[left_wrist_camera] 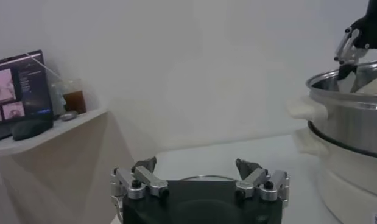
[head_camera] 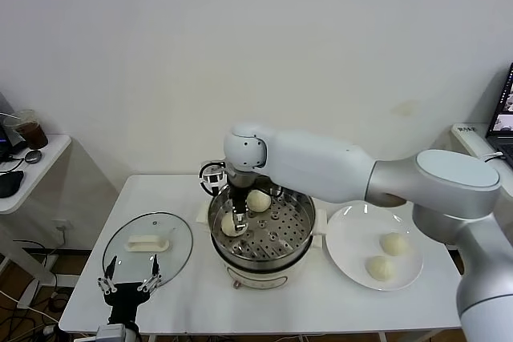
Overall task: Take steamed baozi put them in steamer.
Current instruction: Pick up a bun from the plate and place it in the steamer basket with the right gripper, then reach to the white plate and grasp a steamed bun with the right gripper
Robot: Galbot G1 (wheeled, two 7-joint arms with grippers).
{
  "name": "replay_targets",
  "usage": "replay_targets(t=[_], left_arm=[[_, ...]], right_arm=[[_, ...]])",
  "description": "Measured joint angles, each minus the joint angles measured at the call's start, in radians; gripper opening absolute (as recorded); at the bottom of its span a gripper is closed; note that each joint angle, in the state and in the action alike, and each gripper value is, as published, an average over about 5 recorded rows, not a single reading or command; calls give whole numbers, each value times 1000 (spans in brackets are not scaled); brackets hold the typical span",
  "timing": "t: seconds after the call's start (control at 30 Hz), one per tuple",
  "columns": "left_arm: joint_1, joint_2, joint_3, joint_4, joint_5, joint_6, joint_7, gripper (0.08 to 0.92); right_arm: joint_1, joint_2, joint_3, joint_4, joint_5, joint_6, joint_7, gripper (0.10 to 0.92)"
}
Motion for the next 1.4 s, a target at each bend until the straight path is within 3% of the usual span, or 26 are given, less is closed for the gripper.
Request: replay_targets(t=[0.27,0.6,0.83,1.4], left_arm=[[7,7,-7,-1,-2,0,6,823],[10,16,-19,7,-21,0,11,823],[22,15,-9,6,-35,0,11,823],[43,9,-17,17,-35,-1,9,823]], right_arm=[[67,-171,48,118,-31,36,-53,823],[92,-554,92,312,-99,155,-145,823],[-50,-767,158,397,-213,257,-175,823],[-518,-885,464,350,-416,363,-220,823]])
